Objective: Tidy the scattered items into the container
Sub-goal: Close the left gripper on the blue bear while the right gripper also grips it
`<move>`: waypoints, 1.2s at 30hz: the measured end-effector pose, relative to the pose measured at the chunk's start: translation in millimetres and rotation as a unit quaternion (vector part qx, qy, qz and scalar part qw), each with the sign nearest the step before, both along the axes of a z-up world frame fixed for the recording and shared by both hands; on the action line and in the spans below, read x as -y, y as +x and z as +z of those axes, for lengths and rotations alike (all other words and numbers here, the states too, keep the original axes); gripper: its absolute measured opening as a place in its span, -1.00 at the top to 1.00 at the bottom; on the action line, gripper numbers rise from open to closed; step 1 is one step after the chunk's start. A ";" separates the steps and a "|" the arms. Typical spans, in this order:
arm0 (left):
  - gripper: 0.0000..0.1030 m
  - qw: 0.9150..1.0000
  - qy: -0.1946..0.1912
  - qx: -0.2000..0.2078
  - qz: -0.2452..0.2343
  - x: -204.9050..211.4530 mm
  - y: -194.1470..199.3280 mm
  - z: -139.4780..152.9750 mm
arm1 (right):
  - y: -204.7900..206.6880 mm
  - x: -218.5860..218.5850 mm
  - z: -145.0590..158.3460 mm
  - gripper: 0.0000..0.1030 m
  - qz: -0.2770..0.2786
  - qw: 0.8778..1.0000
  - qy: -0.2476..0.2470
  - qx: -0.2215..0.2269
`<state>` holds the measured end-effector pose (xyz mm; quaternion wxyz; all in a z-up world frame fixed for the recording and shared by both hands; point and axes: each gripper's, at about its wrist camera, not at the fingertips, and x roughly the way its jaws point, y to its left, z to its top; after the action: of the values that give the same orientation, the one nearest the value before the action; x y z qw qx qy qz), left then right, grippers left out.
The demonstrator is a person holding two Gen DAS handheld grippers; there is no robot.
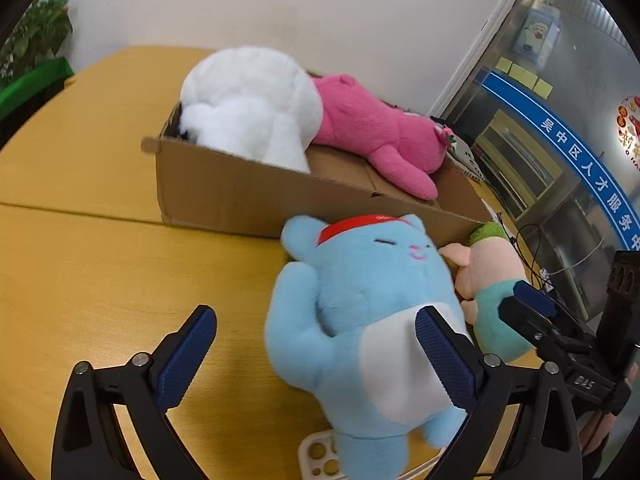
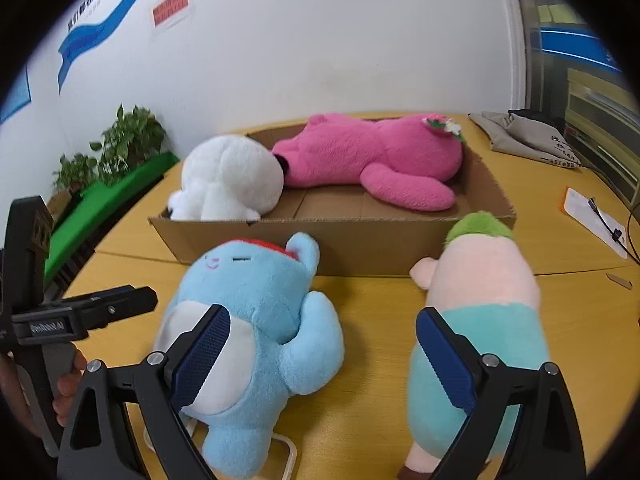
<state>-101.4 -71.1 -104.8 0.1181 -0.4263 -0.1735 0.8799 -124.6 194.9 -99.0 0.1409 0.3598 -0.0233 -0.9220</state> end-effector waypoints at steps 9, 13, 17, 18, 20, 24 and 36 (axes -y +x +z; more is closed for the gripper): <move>-0.37 0.998 0.033 0.033 -0.028 9.9 -10.3 -27.5 | -31.9 18.9 -32.9 -0.72 0.010 0.991 0.131 0.039; -0.07 0.998 0.012 0.054 -0.021 9.6 -14.2 -35.5 | -26.5 32.7 -31.9 -0.60 0.033 0.990 0.132 0.034; -0.08 0.998 0.031 0.059 -0.016 16.0 -13.3 -42.3 | -34.3 32.6 -36.1 -0.60 0.042 0.990 0.125 0.046; -0.08 0.998 0.031 0.059 -0.017 15.5 -13.5 -43.3 | -36.4 32.5 -37.6 -0.60 0.045 0.990 0.127 0.049; -0.10 0.998 0.024 0.059 -0.019 13.4 -14.1 -43.5 | -40.7 31.8 -41.2 -0.60 0.050 0.989 0.126 0.053; 0.12 0.998 0.018 0.057 -0.028 10.3 -18.1 -42.7 | -44.2 32.2 -43.2 -0.58 0.061 0.986 0.141 0.063; 0.35 0.997 0.024 0.057 -0.038 11.7 -19.3 -42.9 | -45.2 37.7 -54.8 0.39 0.093 0.987 0.073 0.111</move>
<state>-120.7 -82.8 -147.7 0.1514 -0.4789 -0.1848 0.8447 -169.7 157.2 -153.8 0.1957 0.4701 0.0616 -0.8584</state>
